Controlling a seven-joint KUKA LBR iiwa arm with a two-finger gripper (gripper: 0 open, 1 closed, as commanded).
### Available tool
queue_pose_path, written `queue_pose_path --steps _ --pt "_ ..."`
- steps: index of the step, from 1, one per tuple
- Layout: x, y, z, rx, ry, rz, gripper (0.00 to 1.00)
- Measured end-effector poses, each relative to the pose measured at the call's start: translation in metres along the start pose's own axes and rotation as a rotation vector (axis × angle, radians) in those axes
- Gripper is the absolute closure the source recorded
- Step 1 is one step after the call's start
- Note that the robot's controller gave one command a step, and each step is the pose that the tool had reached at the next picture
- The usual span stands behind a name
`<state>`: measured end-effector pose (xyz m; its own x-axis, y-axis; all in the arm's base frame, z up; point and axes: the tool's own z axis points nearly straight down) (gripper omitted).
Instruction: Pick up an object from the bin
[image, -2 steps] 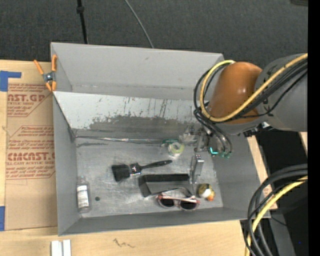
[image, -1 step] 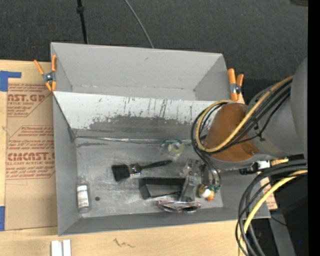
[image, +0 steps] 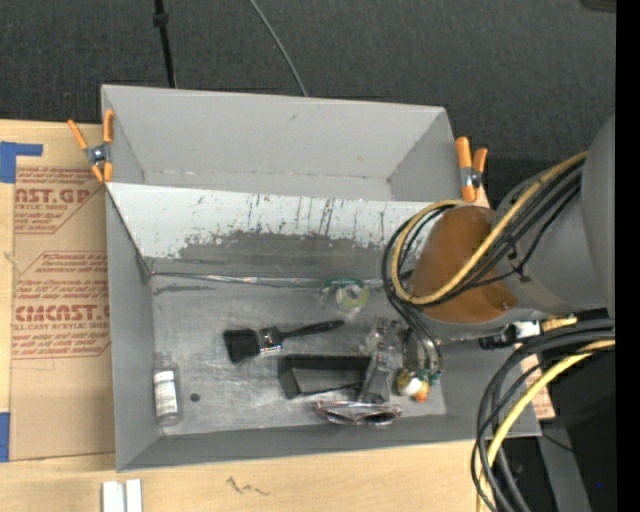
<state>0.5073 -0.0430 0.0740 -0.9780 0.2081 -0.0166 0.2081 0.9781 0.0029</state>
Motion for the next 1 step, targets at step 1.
queue_pose_path --steps 1 --pt "0.0077 0.0126 -0.1939 0.004 0.022 -0.006 1.00"
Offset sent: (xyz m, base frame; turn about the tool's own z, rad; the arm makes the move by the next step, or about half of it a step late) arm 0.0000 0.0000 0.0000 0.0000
